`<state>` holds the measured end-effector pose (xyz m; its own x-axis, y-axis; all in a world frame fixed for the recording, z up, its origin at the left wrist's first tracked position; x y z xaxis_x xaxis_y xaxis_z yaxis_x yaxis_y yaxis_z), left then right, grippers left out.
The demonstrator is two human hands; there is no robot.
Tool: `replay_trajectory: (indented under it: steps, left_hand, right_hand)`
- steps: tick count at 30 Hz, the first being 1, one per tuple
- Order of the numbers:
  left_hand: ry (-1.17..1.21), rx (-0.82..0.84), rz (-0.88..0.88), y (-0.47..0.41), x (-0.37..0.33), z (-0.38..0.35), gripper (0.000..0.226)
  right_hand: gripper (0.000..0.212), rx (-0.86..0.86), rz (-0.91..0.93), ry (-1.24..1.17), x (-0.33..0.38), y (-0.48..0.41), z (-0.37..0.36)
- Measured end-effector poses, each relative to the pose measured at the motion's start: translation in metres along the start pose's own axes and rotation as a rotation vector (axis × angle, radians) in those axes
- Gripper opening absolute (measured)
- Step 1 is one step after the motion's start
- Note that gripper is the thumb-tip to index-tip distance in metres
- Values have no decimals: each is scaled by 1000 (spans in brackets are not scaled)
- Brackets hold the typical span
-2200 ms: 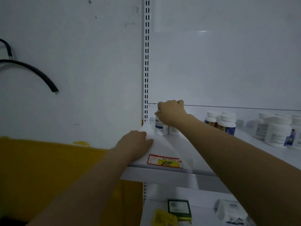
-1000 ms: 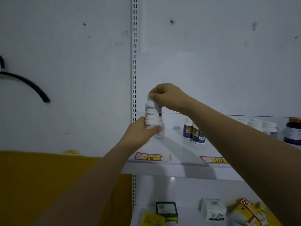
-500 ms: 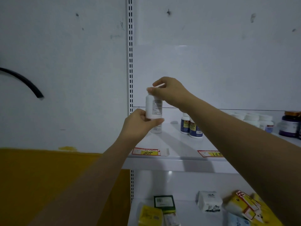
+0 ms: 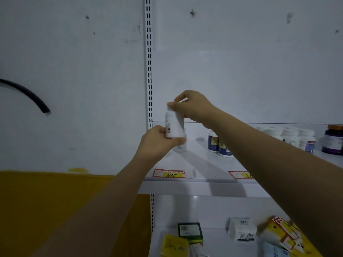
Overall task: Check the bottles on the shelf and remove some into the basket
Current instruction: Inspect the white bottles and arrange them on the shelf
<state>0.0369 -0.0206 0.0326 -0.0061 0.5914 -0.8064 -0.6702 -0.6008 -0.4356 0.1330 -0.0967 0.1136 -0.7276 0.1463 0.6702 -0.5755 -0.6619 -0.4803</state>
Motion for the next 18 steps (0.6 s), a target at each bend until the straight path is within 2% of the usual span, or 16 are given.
replay_trajectory:
  steps: [3,6,9,10,14,18]
  left_hand:
    - [59,75,9,-1,-1,2,43]
    - [97,43,10,-3,2,4,37]
    - [101,-41,-1,-5,6,4,33]
    - [88,-55,-7,-6,6,3,34]
    - [128,42,-5,-6,3,0,45]
    - [168,95,-29,-6,3,-1,32]
  right_hand:
    - [30,72,18,-70,-3,-2,-1]
    - [31,120,26,-131,-5,-3,-5]
    - [51,80,18,-50,-5,-4,-8]
    - [52,59,26,-10,-4,-5,-8]
    - [24,53,46,-90,-8,-9,-3]
    - [17,174,59,-231,-6,-6,-3]
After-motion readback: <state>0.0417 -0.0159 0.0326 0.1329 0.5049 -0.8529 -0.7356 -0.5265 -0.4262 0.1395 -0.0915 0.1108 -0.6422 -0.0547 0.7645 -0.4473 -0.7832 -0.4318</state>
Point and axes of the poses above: each hand's wrist, its own y-axis away from the middle knuckle, its own z-axis out of the back of the hand, x = y × z, the point moved 3 cm from there along -y, towards the middle knuckle, and after that the axes turned 2 degrees about -z, right-handed, at the moved point
